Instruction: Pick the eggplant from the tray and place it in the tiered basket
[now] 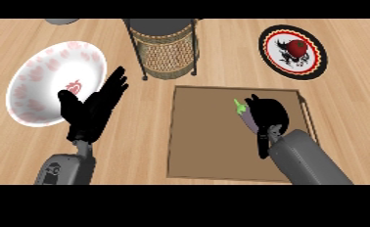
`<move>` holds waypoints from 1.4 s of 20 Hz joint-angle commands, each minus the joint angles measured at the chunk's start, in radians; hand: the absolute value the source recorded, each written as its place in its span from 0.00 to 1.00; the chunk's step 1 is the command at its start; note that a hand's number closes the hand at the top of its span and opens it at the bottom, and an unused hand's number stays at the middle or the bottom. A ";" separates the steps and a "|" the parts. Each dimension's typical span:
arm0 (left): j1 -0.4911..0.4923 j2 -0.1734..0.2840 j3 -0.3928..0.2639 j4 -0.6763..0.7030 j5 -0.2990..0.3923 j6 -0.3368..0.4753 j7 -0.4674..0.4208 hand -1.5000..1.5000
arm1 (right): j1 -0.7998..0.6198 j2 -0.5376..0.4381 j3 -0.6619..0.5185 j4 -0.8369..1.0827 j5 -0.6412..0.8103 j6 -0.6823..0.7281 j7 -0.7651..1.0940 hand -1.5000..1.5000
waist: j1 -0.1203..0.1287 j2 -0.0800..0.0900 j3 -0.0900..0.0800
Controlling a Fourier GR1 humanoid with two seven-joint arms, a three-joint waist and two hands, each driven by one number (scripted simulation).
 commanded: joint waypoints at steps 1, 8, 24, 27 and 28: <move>0.017 -0.021 -0.009 0.008 -0.013 0.011 -0.016 0.50 | 0.041 0.014 -0.009 0.020 -0.018 -0.024 -0.118 1.00 | 0.000 0.005 0.004; 0.026 0.013 0.020 -0.003 0.003 -0.023 -0.018 0.50 | 0.065 0.076 0.056 0.010 0.085 -0.084 -0.118 1.00 | 0.002 0.004 0.004; -0.007 0.025 0.052 0.008 0.022 -0.031 0.008 0.50 | 0.206 0.298 -0.056 -0.312 0.213 -0.523 0.197 1.00 | -0.010 0.001 0.004; 0.013 0.013 0.029 -0.045 0.016 -0.020 0.044 0.50 | 0.199 0.301 -0.061 -0.471 0.168 -0.531 0.261 1.00 | -0.008 -0.002 0.004; 0.034 -0.013 0.017 0.027 0.011 -0.033 -0.030 0.50 | 0.193 0.301 -0.030 -0.548 0.165 -0.503 0.322 1.00 | -0.015 -0.001 0.003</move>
